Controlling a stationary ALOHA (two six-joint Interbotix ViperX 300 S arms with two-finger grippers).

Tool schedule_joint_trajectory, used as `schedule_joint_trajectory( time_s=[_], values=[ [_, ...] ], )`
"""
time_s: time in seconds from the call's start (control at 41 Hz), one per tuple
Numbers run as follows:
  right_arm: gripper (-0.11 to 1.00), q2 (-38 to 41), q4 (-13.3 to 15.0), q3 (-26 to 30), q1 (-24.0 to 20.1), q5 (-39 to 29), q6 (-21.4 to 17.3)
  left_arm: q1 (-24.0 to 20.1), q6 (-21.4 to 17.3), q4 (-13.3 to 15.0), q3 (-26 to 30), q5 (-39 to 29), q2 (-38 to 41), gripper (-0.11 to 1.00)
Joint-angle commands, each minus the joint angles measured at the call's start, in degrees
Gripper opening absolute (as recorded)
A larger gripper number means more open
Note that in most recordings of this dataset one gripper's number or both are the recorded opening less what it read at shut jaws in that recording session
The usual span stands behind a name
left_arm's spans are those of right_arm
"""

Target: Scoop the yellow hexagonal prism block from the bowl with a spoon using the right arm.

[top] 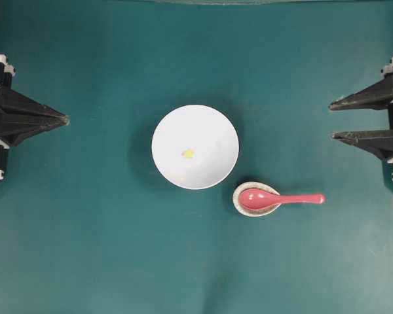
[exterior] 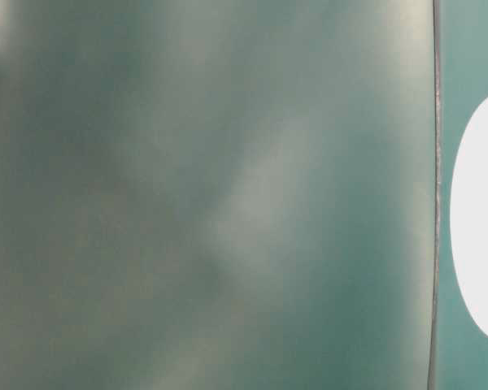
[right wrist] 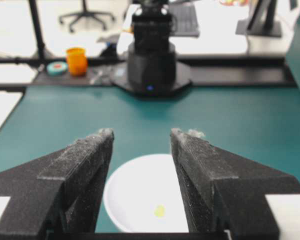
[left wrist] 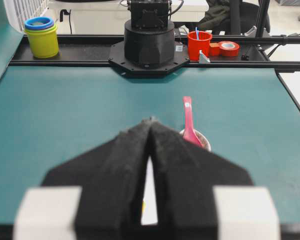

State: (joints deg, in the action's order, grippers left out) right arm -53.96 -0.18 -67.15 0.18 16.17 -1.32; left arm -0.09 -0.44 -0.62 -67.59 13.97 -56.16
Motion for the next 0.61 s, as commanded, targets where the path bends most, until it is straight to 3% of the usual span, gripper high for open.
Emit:
schedule_joint_trajectory(
  time_s=[0.0, 0.317, 0.586],
  values=[
    [0.55, 1.05, -0.09, 0.97, 0.09, 0.26, -0.09, 0.09, -0.09, -0.09, 1.58, 0.26, 0.26, -0.01],
    [0.55, 3.52, -0.62, 0.53, 0.00, 0.26, -2.11, 0.09, -0.09, -0.09, 1.49, 0.26, 0.26, -0.01],
    [0.55, 12.04, -0.70, -0.26, -0.44, 3.08, -4.83, 0.09, -0.18, -0.18, 1.49, -0.35, 0.26, -0.01]
  ],
)
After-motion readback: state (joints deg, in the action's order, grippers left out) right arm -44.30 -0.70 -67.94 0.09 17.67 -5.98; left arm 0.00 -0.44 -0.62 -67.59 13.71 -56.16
